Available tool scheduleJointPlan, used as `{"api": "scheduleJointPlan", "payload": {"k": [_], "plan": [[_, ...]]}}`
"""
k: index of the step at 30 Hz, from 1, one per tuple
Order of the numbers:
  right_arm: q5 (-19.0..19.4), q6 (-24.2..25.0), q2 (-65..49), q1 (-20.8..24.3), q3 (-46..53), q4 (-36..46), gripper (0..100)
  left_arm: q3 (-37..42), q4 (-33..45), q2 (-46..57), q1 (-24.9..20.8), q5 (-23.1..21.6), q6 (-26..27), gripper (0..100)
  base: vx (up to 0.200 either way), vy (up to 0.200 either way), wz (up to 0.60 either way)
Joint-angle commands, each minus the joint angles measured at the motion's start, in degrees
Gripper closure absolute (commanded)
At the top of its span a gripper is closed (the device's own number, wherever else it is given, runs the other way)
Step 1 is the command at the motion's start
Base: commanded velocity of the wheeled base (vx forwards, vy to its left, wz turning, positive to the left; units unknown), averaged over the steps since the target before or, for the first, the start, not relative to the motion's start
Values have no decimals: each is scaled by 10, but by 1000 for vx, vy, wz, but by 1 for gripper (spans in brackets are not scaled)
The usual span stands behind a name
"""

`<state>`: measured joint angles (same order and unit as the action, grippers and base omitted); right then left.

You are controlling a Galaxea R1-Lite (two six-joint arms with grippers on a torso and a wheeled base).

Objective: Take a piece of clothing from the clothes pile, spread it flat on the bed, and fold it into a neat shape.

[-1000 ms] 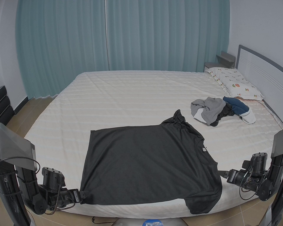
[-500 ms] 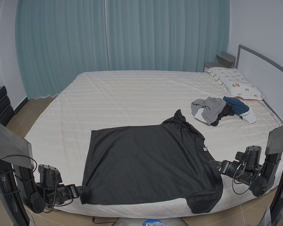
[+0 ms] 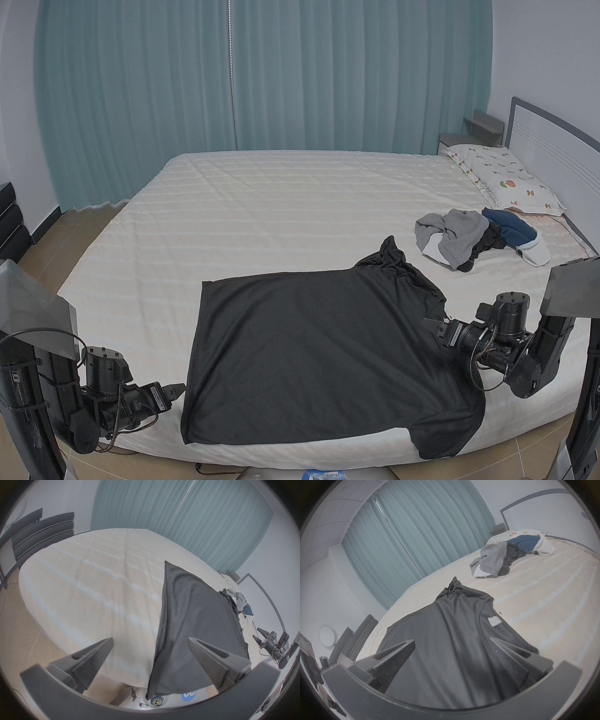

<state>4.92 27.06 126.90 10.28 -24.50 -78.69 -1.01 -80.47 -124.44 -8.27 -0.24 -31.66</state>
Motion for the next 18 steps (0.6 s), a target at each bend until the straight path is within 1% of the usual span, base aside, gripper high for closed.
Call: {"api": "scheduleJointPlan", "payload": {"k": [1, 3, 4, 5, 8, 9, 10, 11, 13, 14, 16, 18], "plan": [[-1, 0, 18, -1, -110, 96, 0, 9, -20, -22, -4, -1, -3, 0, 0, 0, 0], [-4, 0, 22, 0, -143, 131, 0, 10, -24, -22, -7, -6, -6, 0, 0, 0, 0], [-5, 0, 28, 2, -187, 169, 0, 9, -27, -22, -14, -15, -18, 0, 0, 0, 0], [-5, 0, 30, 3, -197, 178, 0, 9, -28, -22, -16, -17, -23, 0, 0, 0, 0], [-4, 0, 41, 4, -252, 237, 0, 8, -40, -22, -27, -32, -63, 0, 0, 0, 0], [-4, 0, 43, 5, -258, 242, 0, 8, -42, -22, -29, -33, -68, 0, 0, 0, 0], [-5, 1, 55, 8, -295, 267, 0, 9, -51, -22, -35, -38, -106, 0, 0, 0, 0], [-5, 1, 55, 8, -295, 267, 0, 9, -51, -22, -35, -38, -106, 0, 0, 0, 0], [-5, 1, 82, 9, -365, 304, 0, 8, -66, -25, -35, -46, -167, 0, 0, 0, 0], [-5, 1, 89, 9, -383, 317, 0, 8, -70, -28, -32, -56, -178, 0, 0, 0, 0], [-5, 1, 107, 11, -425, 347, 0, 8, -79, -37, -30, -68, -187, 0, 0, 0, 0], [-5, 2, 127, 11, -466, 379, 0, 10, -87, -41, -31, -69, -189, 0, 0, 0, 0]]}}
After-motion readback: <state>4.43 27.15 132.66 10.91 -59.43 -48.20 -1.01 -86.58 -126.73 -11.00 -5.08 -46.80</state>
